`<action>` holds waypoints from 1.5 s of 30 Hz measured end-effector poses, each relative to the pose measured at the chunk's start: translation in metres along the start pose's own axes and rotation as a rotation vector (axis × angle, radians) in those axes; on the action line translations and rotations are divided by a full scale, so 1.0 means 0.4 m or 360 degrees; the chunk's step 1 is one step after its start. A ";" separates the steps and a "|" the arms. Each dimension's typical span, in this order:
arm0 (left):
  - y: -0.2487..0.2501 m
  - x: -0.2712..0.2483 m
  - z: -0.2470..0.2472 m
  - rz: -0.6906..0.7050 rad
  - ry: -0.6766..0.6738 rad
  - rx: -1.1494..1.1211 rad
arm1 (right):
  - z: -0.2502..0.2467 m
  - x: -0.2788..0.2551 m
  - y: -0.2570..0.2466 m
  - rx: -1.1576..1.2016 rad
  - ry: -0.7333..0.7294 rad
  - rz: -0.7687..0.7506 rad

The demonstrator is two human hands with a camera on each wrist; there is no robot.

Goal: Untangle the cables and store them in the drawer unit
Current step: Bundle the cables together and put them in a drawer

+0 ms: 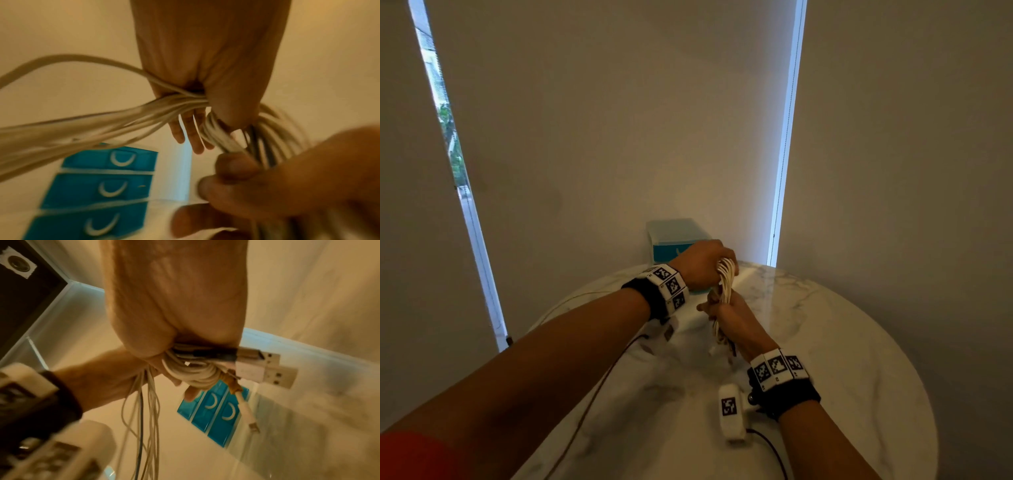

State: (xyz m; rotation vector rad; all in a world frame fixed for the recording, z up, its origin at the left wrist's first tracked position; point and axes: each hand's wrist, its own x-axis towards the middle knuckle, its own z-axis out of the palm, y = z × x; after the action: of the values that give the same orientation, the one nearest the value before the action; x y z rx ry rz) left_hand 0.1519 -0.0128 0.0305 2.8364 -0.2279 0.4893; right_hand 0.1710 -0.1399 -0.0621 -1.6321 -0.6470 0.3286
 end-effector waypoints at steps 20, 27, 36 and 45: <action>0.137 0.046 -0.016 -0.0038 -0.0535 -0.0835 | -0.036 -0.005 0.011 0.0143 0.0115 -0.0110; 0.140 0.052 -0.063 0.0301 -0.0349 0.0413 | -0.021 -0.004 0.007 0.0001 0.0112 -0.0057; 0.149 0.046 -0.044 0.0376 -0.0176 0.0606 | -0.056 -0.010 0.017 0.0061 0.0147 -0.0065; 0.031 -0.061 0.065 -0.0282 -0.0864 -0.0498 | -0.159 0.010 0.038 0.1016 0.0384 0.0090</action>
State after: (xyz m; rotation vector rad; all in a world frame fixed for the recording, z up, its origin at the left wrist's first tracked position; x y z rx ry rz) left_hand 0.1346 -0.0290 0.0009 2.5828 -0.1329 -0.3339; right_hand 0.2131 -0.1899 -0.0653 -1.0536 -0.2683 0.3307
